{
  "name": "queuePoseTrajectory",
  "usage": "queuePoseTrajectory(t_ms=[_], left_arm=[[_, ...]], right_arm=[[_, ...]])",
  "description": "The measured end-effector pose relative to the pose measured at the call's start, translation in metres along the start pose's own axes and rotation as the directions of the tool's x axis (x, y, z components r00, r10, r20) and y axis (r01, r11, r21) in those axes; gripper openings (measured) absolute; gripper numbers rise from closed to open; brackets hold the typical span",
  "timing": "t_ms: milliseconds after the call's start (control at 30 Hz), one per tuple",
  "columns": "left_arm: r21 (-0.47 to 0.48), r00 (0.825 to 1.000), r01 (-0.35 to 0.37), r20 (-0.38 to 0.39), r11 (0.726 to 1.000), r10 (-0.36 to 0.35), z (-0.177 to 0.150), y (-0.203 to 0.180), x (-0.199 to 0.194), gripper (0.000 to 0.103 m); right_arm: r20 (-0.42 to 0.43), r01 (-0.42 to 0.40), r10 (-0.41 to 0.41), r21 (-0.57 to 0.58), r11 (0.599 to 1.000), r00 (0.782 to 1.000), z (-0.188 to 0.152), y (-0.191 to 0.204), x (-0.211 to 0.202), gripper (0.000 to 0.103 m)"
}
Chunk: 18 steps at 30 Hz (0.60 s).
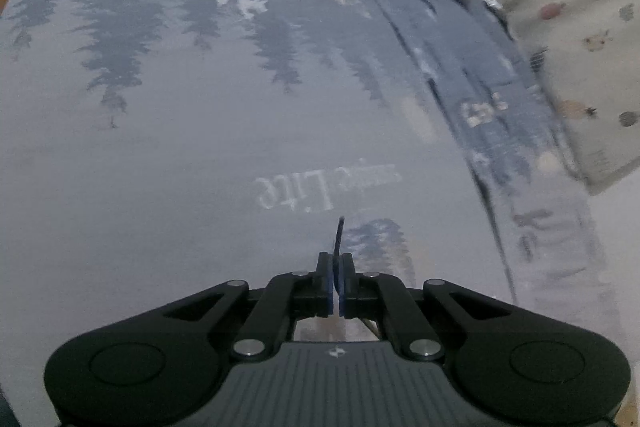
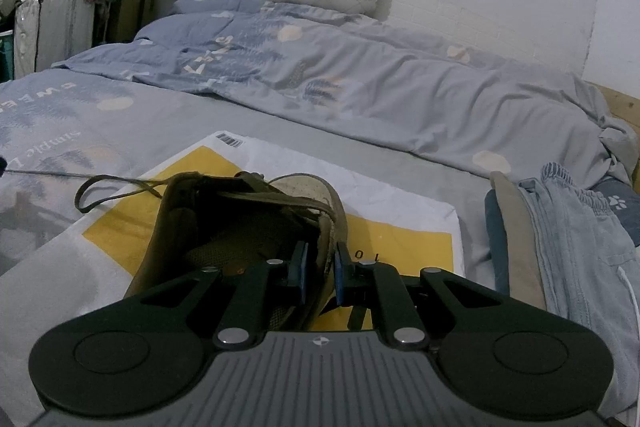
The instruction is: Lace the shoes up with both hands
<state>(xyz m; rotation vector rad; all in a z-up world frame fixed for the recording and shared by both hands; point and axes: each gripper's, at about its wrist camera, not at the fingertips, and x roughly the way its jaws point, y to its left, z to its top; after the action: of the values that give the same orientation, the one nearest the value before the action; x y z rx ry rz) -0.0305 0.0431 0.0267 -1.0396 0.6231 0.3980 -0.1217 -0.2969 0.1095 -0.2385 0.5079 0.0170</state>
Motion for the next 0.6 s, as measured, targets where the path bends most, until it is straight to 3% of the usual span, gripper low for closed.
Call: queuePoseTrajectory(t_ms=[100,267,333,400,433,533,600], left_arm=[[0.008,0.999,-0.052,0.010,0.999,0.052,0.003,0.001,0.001,0.000],[0.007,0.996,-0.067,0.061,0.998,0.067,0.007,0.001,-0.007,0.003],[0.015,0.995,-0.053,0.081,0.998,0.052,0.008,-0.002,-0.011,0.019],[0.046,0.996,0.027,0.084,0.999,-0.031,0.008,-0.011,-0.012,0.036],[0.074,0.994,0.073,0.076,0.995,-0.079,0.006,-0.017,-0.012,0.038],[0.276,0.980,0.182,0.029,0.944,-0.198,-0.006,-0.051,-0.008,0.047],[0.434,0.972,0.214,-0.005,0.875,-0.236,-0.018,-0.074,-0.004,0.048]], right_arm=[[-0.001,0.000,0.000,0.001,1.000,1.000,0.000,0.000,0.000,0.011],[0.002,-0.007,0.007,0.009,1.000,1.000,0.001,-0.001,-0.002,0.011],[0.017,-0.015,0.014,0.017,1.000,1.000,0.002,-0.002,-0.005,0.011],[0.043,-0.023,0.022,0.028,0.999,0.999,0.003,-0.003,-0.009,0.011],[0.056,-0.028,0.026,0.033,0.999,0.998,0.004,-0.004,-0.011,0.011],[0.092,-0.034,0.030,0.041,0.999,0.995,0.006,-0.005,-0.016,0.011],[0.114,-0.038,0.032,0.049,0.998,0.993,0.008,-0.006,-0.019,0.011]])
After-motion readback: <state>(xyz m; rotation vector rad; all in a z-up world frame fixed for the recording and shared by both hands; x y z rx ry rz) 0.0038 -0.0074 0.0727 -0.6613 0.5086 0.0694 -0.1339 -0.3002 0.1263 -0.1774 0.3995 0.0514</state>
